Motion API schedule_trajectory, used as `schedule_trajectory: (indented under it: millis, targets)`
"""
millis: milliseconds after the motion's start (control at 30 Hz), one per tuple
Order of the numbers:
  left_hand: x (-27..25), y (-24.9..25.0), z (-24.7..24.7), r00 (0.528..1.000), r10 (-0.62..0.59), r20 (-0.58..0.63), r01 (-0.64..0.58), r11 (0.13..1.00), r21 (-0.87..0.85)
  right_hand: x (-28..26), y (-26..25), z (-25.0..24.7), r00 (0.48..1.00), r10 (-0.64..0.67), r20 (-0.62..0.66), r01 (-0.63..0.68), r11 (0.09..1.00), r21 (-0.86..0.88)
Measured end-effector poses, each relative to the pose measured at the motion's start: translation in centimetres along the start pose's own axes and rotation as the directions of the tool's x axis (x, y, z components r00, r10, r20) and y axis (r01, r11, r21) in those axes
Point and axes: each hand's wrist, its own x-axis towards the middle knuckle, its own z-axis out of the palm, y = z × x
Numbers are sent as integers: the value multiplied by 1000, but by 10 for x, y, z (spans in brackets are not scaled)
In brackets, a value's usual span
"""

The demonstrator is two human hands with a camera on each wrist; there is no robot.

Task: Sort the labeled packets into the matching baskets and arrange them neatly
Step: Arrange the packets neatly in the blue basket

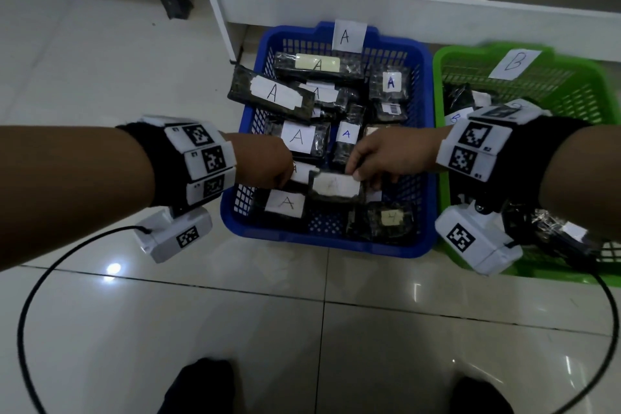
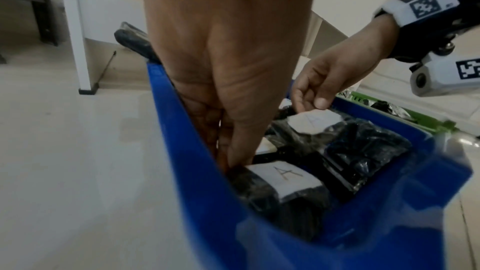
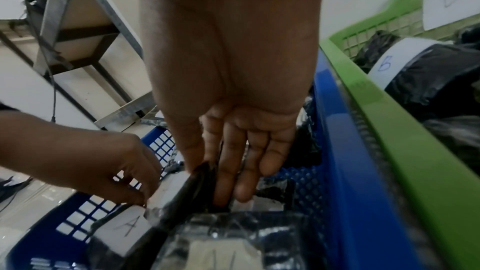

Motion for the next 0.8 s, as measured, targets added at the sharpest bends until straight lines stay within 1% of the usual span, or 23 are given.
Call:
schedule_trajectory:
  millis: [33,100,167,200,267,300,333,367,433,467,533,600,700,733,800]
  targets:
    - [0,-1,1,1000,-12,-4,12,1000,10,0,-1,3,999,-3,48,6,999,-53]
    - [0,-1,-1,998,-17,-54,15,999,-31,1,-2,11,998,-22,59,30,990,-139]
    - [2,2,-4,992,12,-123,-31,988,-153,3,-3,20,998,-57,36,63,978,-198]
    - [3,4,-5,990,38,-137,-68,974,-216,3,-3,24,997,-73,34,78,973,-218]
    - [6,10,-4,991,95,-99,-120,948,-294,3,-3,25,995,-83,47,92,964,-249]
    - [8,14,-2,992,117,-56,-129,946,-297,3,-3,21,995,-73,66,89,957,-275]
    - [10,18,2,990,139,-19,-139,955,-261,1,-4,12,995,-50,82,74,943,-324]
    - [12,21,6,988,156,5,-152,970,-188,-1,-5,0,996,-12,87,46,919,-393]
    - [14,24,13,985,169,29,-168,985,-44,-9,-6,-25,992,93,81,-35,846,-532]
    - [14,25,14,986,163,39,-163,986,-21,-13,-7,-35,986,148,80,-74,811,-581]
    - [14,26,13,986,159,53,-158,987,-25,-19,-6,-45,963,240,125,-111,773,-625]
    - [15,27,9,986,157,62,-155,987,-41,-22,-5,-41,938,288,191,-112,776,-621]
    - [19,31,1,990,140,34,-135,983,-125,-25,-6,-24,932,279,232,-86,791,-606]
    - [22,34,-4,990,143,4,-140,977,-159,-25,-6,-18,931,270,246,-69,792,-607]
    - [30,38,-14,987,141,-81,-156,964,-214,-22,-4,-7,946,230,227,-31,765,-644]
